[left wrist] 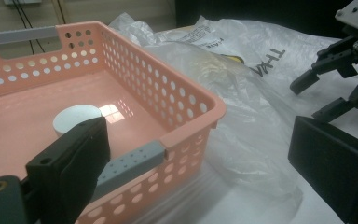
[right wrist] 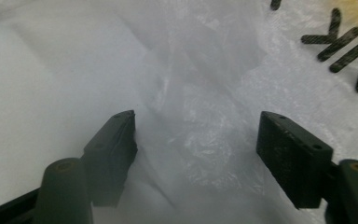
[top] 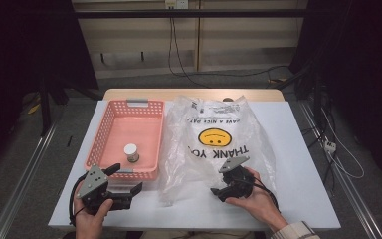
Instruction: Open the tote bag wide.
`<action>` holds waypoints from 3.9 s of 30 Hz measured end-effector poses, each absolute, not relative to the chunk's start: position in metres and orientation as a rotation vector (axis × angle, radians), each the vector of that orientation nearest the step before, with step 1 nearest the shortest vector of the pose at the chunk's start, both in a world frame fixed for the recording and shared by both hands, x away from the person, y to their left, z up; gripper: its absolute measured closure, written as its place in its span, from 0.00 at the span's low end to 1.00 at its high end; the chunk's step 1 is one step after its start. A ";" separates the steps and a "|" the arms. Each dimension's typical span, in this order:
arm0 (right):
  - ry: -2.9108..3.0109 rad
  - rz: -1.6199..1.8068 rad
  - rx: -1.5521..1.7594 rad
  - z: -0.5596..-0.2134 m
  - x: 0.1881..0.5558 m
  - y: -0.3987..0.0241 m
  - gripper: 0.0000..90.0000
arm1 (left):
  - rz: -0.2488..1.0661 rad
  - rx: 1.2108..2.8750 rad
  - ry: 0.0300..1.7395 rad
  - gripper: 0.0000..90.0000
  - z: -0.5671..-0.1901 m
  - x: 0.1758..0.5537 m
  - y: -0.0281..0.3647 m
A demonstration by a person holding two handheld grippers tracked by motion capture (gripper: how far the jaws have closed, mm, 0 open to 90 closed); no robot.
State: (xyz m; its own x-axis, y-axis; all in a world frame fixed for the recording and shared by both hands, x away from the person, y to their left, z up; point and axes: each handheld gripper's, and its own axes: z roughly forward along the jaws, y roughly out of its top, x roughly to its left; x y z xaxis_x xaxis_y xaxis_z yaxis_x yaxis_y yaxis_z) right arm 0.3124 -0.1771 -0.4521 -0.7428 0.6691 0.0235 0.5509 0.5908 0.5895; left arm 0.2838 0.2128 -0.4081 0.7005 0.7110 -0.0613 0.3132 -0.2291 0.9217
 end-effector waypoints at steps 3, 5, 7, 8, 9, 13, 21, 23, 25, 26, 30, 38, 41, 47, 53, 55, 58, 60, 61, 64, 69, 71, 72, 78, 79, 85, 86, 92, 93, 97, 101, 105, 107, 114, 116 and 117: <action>2.631 0.886 1.029 -0.453 0.314 -0.179 0.38 | 0.458 1.821 0.804 0.06 -0.408 0.284 0.213; 2.641 0.894 1.038 -0.451 0.313 -0.179 0.48 | 0.458 1.823 0.804 0.06 -0.408 0.283 0.214; 2.641 0.883 1.040 -0.449 0.314 -0.181 0.58 | 0.456 1.820 0.803 0.06 -0.408 0.283 0.214; 2.637 0.881 1.044 -0.449 0.314 -0.182 0.63 | 0.457 1.820 0.803 0.06 -0.408 0.283 0.214; 2.635 0.888 1.052 -0.448 0.315 -0.183 0.68 | 0.457 1.821 0.804 0.06 -0.408 0.283 0.214; 2.604 0.877 1.067 -0.446 0.314 -0.187 0.79 | 0.459 1.822 0.806 0.06 -0.408 0.283 0.214; 2.575 0.936 1.043 -0.445 0.318 -0.180 0.73 | 0.458 1.832 0.804 0.06 -0.408 0.284 0.213; 2.574 0.952 1.034 -0.445 0.318 -0.175 0.71 | 0.457 1.832 0.803 0.06 -0.408 0.283 0.213; 2.572 0.935 1.025 -0.445 0.320 -0.171 0.69 | 0.459 1.832 0.806 0.06 -0.409 0.284 0.213; 2.572 0.929 1.029 -0.447 0.321 -0.170 0.68 | 0.458 1.833 0.807 0.06 -0.409 0.284 0.213; 2.569 0.894 1.060 -0.453 0.325 -0.170 0.59 | 0.456 1.833 0.805 0.06 -0.409 0.284 0.213; 2.529 0.942 1.163 -0.455 0.333 -0.181 0.81 | 0.452 1.845 0.802 0.06 -0.409 0.284 0.212; 2.529 0.920 1.151 -0.454 0.333 -0.180 0.84 | 0.452 1.848 0.800 0.06 -0.410 0.284 0.212; 2.516 0.929 1.173 -0.455 0.337 -0.180 0.98 | 0.450 1.851 0.801 0.06 -0.410 0.284 0.211; 2.497 0.940 1.217 -0.454 0.337 -0.181 1.00 | 0.450 1.848 0.801 0.06 -0.410 0.284 0.212; 2.489 0.952 1.221 -0.452 0.337 -0.182 1.00 | 0.451 1.849 0.800 0.06 -0.410 0.284 0.212; 2.458 0.998 1.231 -0.446 0.336 -0.185 1.00 | 0.452 1.848 0.800 0.06 -0.410 0.284 0.213; 2.449 1.014 1.226 -0.442 0.335 -0.187 1.00 | 0.452 1.848 0.800 0.06 -0.410 0.284 0.213; 2.441 1.016 1.221 -0.439 0.335 -0.187 1.00 | 0.454 1.848 0.801 0.06 -0.410 0.284 0.213; 2.428 1.060 1.218 -0.434 0.335 -0.190 1.00 | 0.454 1.847 0.804 0.06 -0.410 0.284 0.213; 2.410 1.103 1.208 -0.427 0.335 -0.193 1.00 | 0.451 1.846 0.803 0.06 -0.410 0.284 0.213; 2.390 1.140 1.208 -0.425 0.335 -0.195 1.00 | 0.454 1.847 0.802 0.06 -0.410 0.284 0.213; 2.376 1.151 1.210 -0.423 0.334 -0.195 1.00 | 0.453 1.847 0.802 0.06 -0.410 0.284 0.213; 2.343 1.204 1.195 -0.411 0.336 -0.199 1.00 | 0.453 1.846 0.804 0.06 -0.410 0.284 0.213; 2.343 1.208 1.194 -0.410 0.336 -0.199 1.00 | 0.453 1.846 0.804 0.06 -0.410 0.284 0.213; 2.328 1.242 1.192 -0.407 0.338 -0.201 1.00 | 0.453 1.847 0.801 0.06 -0.410 0.284 0.214; 2.325 1.251 1.191 -0.405 0.338 -0.201 1.00 | 0.452 1.845 0.800 0.06 -0.410 0.284 0.214; 2.295 1.304 1.170 -0.393 0.342 -0.204 1.00 | 0.451 1.847 0.797 0.06 -0.410 0.284 0.214; 2.289 1.312 1.168 -0.391 0.343 -0.205 1.00 | 0.450 1.846 0.798 0.06 -0.410 0.284 0.214; 2.270 1.335 1.158 -0.386 0.344 -0.206 1.00 | 0.450 1.846 0.799 0.06 -0.410 0.284 0.214; 2.261 1.342 1.144 -0.381 0.345 -0.205 1.00 | 0.451 1.846 0.797 0.06 -0.410 0.284 0.214; 2.239 1.350 1.136 -0.374 0.346 -0.205 1.00 | 0.452 1.852 0.801 0.06 -0.411 0.285 0.215; 2.212 1.349 1.136 -0.370 0.347 -0.206 1.00 | 0.450 1.846 0.808 0.06 -0.412 0.285 0.215; 2.177 1.394 1.124 -0.358 0.357 -0.205 1.00 | 0.447 1.846 0.810 0.06 -0.412 0.286 0.217; 2.170 1.400 1.117 -0.355 0.359 -0.203 1.00 | 0.449 1.846 0.807 0.06 -0.412 0.287 0.217; 2.165 1.403 1.115 -0.354 0.359 -0.203 1.00 | 0.449 1.841 0.809 0.06 -0.412 0.287 0.217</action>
State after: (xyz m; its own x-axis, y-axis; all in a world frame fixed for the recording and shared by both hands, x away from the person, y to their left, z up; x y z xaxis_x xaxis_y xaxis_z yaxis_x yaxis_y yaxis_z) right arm 0.3594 -0.2032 -0.3537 -0.6396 0.7568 0.1350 0.4322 0.2088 0.8773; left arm 0.2868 0.2167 -0.4117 0.7035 0.7082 -0.0598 0.3233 -0.2440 0.9143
